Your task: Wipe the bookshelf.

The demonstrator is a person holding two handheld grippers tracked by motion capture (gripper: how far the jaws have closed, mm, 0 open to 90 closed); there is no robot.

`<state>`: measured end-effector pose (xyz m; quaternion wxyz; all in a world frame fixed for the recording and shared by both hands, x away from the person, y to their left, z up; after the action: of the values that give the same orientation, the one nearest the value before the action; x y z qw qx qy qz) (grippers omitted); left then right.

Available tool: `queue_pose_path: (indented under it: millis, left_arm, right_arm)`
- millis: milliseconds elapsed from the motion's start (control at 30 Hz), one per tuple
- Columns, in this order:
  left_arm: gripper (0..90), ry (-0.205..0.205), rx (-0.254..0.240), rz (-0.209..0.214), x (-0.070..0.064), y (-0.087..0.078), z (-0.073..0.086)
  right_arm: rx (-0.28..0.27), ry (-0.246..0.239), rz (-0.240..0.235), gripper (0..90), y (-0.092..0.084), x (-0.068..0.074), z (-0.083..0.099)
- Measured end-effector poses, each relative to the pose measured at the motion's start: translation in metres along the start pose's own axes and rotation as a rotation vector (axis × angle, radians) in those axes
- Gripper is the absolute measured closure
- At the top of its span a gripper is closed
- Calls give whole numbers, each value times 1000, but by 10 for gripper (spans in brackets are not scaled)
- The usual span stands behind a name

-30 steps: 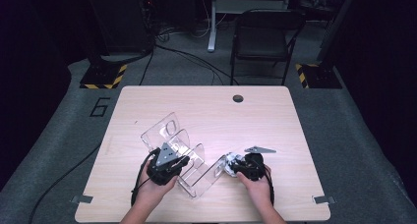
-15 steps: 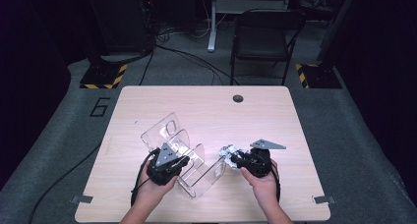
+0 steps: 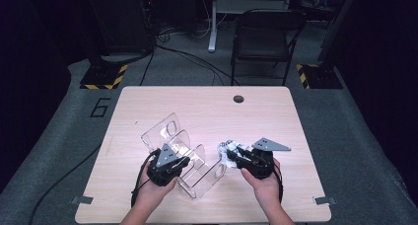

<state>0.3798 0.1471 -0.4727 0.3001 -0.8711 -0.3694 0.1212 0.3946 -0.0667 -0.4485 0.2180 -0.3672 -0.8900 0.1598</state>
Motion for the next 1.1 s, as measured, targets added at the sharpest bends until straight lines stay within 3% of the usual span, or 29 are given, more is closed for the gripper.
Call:
queue_pose_path:
  millis: [200, 400, 600, 800, 867, 1100]
  left_arm:
    - [854, -2, 0, 1, 0, 0, 0]
    - [854, -1, 0, 1, 0, 0, 0]
    - [853, -1, -1, 1, 0, 0, 0]
    - [853, -1, -1, 0, 0, 0, 0]
    - [853, 1, 0, -1, 0, 0, 0]
    - [852, 0, -1, 0, 0, 0, 0]
  right_arm:
    - [-5, -56, -34, 666, 0, 18, -1]
    - [-14, -134, 22, 654, 0, 31, 2]
    - [-11, -185, 38, 637, -1, 42, 5]
    - [16, -241, -12, 632, 2, 62, 9]
    - [23, -274, -7, 630, 3, 68, 10]
    - [41, -309, -50, 623, 6, 88, 13]
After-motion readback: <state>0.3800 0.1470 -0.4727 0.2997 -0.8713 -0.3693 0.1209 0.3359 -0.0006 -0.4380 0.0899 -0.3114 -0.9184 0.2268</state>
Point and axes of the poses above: each handheld gripper's, and its own axes: y roughly forward along the jaws, z roughly out of its underside, x roughly to its left, the point moved 7 cm from there along y, roughly forward along the jaws, and after that the axes turned 4 degrees about x, right-handed, at the moved point
